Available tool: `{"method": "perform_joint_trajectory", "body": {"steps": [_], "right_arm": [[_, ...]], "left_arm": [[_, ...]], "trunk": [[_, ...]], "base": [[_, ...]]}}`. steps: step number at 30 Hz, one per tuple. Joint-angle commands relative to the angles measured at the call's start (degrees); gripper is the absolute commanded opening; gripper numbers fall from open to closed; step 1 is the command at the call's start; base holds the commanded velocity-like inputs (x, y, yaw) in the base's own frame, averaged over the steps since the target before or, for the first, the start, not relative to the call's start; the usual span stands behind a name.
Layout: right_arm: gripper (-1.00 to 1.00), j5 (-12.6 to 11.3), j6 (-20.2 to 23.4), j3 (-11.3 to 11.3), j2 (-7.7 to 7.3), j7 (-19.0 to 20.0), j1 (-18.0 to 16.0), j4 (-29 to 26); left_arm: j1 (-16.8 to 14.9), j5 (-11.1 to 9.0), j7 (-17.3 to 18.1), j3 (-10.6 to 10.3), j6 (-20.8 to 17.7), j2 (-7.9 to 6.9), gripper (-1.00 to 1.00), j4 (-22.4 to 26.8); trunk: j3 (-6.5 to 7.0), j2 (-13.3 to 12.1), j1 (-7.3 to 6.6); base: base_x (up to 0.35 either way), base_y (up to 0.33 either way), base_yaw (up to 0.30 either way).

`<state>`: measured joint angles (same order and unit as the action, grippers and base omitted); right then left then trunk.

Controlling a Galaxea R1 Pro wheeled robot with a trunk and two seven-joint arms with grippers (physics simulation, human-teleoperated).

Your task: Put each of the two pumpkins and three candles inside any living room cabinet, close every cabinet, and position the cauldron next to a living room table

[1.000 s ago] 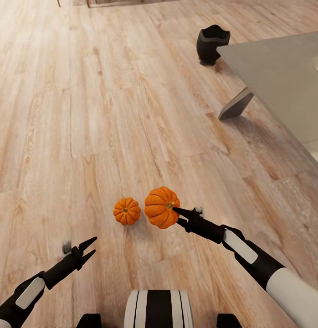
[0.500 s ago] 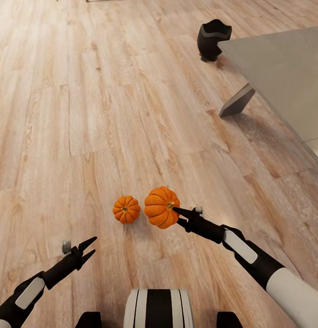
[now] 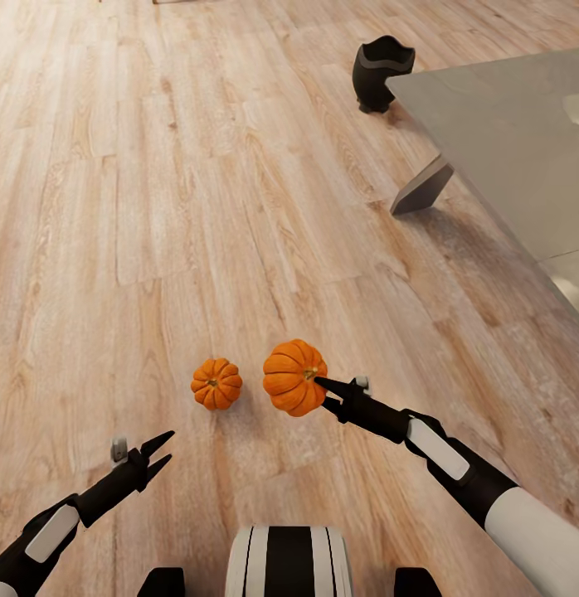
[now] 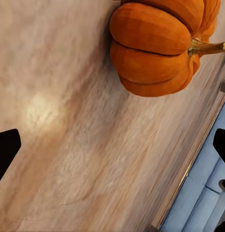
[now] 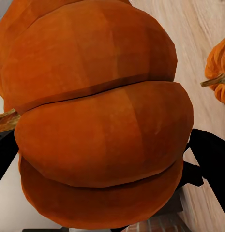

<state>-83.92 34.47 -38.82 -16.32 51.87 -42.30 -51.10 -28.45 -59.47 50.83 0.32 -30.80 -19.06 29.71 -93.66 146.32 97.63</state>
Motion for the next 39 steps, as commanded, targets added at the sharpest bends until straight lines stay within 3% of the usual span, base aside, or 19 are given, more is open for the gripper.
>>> {"method": "perform_joint_trajectory", "body": {"steps": [1, 39], "right_arm": [[-1.0, -0.6, 0.4, -0.2, -0.04, 0.0, -0.1, 0.0], [-1.0, -0.6, -0.9, -0.2, -0.03, -0.1, -0.1, 0.0]], "left_arm": [[0.0, -0.3, 0.1, 0.0, -0.5, -0.01, 1.0, 0.0], [0.0, -0.5, -0.1, 0.1, -0.5, -0.02, 1.0, 0.0]], "trunk": [[-0.03, 0.0, 0.01], [-0.03, 0.0, 0.01]], "base": [[0.182, -0.062, 0.0], [0.095, -0.061, 0.0]]}}
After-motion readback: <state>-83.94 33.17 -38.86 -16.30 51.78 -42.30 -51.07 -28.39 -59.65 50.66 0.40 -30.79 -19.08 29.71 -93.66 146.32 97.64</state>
